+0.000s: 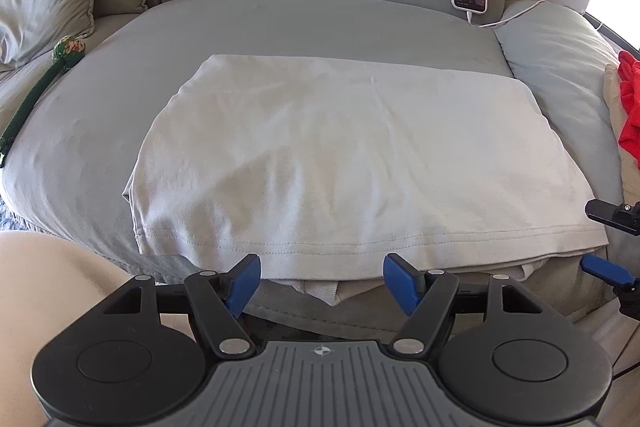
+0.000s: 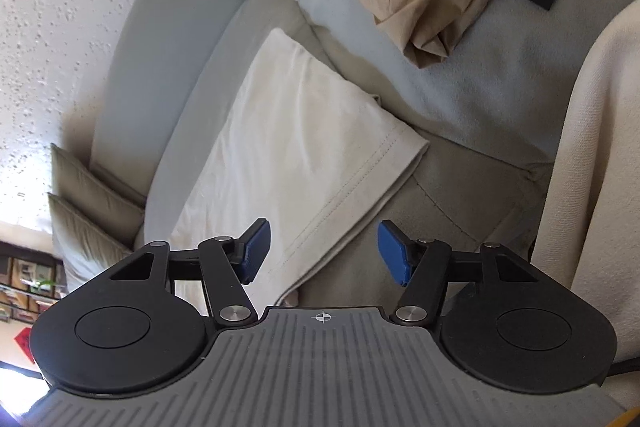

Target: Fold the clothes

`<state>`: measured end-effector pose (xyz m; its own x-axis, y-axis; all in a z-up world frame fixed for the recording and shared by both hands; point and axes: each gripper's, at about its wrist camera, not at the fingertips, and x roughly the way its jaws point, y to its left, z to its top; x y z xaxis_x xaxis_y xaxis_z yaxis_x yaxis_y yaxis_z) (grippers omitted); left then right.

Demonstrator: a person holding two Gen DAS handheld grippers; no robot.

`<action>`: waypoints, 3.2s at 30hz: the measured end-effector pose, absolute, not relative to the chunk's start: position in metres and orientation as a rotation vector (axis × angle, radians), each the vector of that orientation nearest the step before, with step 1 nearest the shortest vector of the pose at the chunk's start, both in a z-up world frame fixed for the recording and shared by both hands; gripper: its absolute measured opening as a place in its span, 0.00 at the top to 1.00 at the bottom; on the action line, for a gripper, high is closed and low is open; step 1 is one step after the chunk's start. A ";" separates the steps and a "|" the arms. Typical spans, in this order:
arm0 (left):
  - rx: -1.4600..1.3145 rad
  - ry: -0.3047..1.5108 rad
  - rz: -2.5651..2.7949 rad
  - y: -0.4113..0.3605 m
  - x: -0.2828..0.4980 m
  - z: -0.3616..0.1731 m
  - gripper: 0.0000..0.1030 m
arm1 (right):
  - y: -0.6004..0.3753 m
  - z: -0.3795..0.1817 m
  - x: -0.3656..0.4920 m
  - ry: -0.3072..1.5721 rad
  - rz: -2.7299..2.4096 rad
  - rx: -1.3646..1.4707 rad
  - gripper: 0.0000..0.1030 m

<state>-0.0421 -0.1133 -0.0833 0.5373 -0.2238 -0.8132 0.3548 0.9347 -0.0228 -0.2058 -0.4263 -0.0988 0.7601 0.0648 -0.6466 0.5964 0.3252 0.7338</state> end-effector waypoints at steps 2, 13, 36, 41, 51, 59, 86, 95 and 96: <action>0.150 0.949 -0.334 -0.112 -0.040 -0.085 0.33 | -0.425 -0.104 -0.203 0.637 -0.364 1.225 0.41; 0.140 0.952 -0.322 -0.111 -0.036 -0.088 0.33 | -0.438 -0.121 -0.161 0.506 -0.413 1.105 0.52; -0.129 0.798 -0.189 -0.013 0.010 -0.026 0.33 | -0.398 -0.049 -0.074 0.592 -0.448 0.621 0.96; -0.206 0.751 -0.061 0.036 0.021 -0.013 0.32 | -0.310 -0.014 -0.028 0.599 -0.331 0.243 0.96; -0.299 0.770 0.033 0.085 0.029 -0.020 0.32 | -0.110 -0.059 0.033 0.791 0.079 -0.179 0.96; -0.332 0.784 0.018 0.089 0.032 -0.027 0.32 | -0.142 -0.041 0.041 0.805 0.016 0.125 0.96; -0.218 0.791 -0.151 0.035 0.018 -0.026 0.43 | -0.232 -0.029 -0.031 0.886 0.356 0.604 0.61; -0.026 0.839 -0.377 -0.056 0.043 -0.064 0.72 | -0.265 -0.035 -0.067 0.809 0.097 0.528 0.61; -0.016 0.848 -0.393 -0.063 0.050 -0.068 0.78 | -0.261 -0.035 -0.064 0.804 0.089 0.485 0.61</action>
